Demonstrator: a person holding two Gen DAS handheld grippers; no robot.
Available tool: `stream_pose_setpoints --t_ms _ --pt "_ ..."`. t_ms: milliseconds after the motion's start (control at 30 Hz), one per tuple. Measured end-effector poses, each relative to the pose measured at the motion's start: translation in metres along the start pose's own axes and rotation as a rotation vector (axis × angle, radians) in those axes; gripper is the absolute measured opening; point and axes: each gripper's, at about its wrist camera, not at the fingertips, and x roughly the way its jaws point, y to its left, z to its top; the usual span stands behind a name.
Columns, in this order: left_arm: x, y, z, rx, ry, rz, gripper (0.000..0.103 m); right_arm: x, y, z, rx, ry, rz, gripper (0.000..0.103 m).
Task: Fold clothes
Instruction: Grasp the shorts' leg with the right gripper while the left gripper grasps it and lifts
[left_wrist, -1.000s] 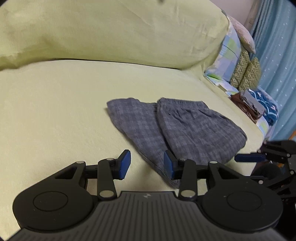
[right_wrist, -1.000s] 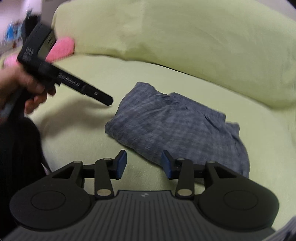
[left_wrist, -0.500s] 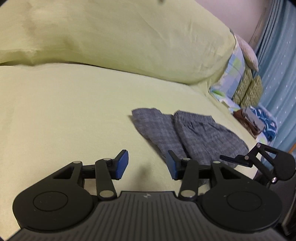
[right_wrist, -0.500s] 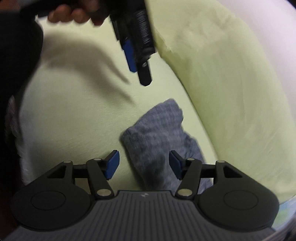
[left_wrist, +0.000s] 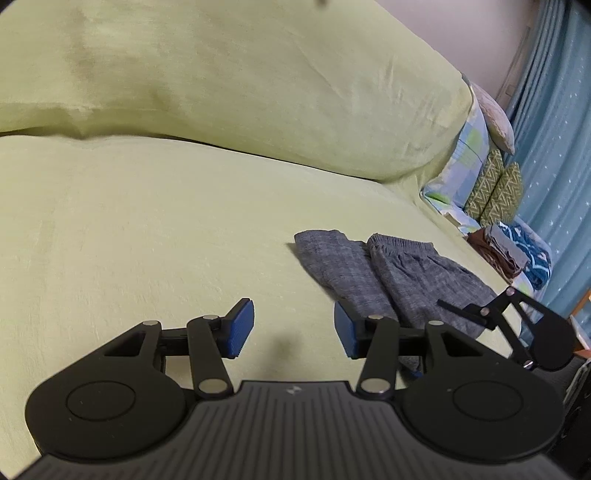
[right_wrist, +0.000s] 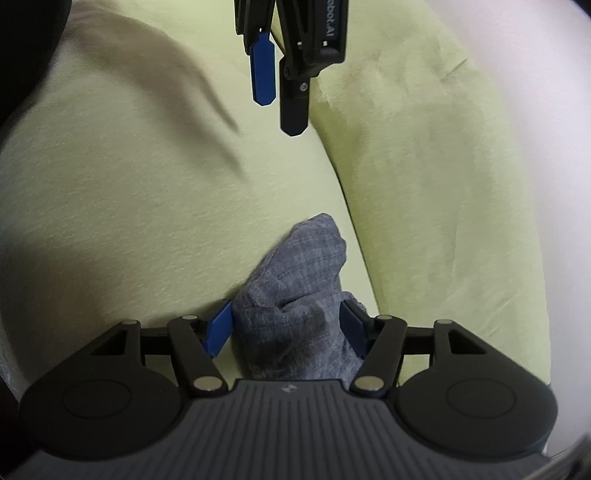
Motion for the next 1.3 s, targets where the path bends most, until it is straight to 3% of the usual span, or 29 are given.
stream_pose_setpoints --t_ms 133,233,267,400,667,867,1033,1100,1300 --pt "0.005 0.0 0.003 0.055 0.005 -0.012 0.053 -0.002 0.001 -0.004 -0.002 0.008 0.0 0.056" --pt "0.012 -0.005 0.006 0.146 0.018 -0.02 0.053 0.002 0.002 -0.002 -0.001 0.01 0.025 0.036" --pt "0.016 -0.008 0.006 0.203 0.031 -0.023 0.053 0.002 0.002 -0.002 -0.001 0.012 0.035 0.022" --pt "0.022 -0.018 0.005 0.38 0.052 -0.028 0.053 0.0 -0.005 -0.003 0.028 0.01 0.077 0.013" --pt "0.036 -0.05 -0.004 0.895 -0.054 -0.039 0.068 -0.027 -0.077 -0.017 0.205 -0.049 0.264 0.008" --pt "0.053 -0.074 -0.014 1.109 -0.04 -0.097 0.074 -0.056 -0.125 -0.036 0.233 -0.061 0.325 0.008" --pt "0.05 -0.095 -0.032 1.232 -0.022 -0.143 0.075 -0.072 -0.136 -0.044 0.241 -0.055 0.363 0.008" --pt "0.043 -0.099 -0.037 1.239 -0.031 -0.162 0.08 -0.07 -0.141 -0.044 0.249 -0.057 0.369 0.008" --pt "0.041 -0.099 -0.048 1.247 -0.043 -0.144 0.081 -0.054 -0.16 -0.037 0.255 -0.073 0.392 0.008"
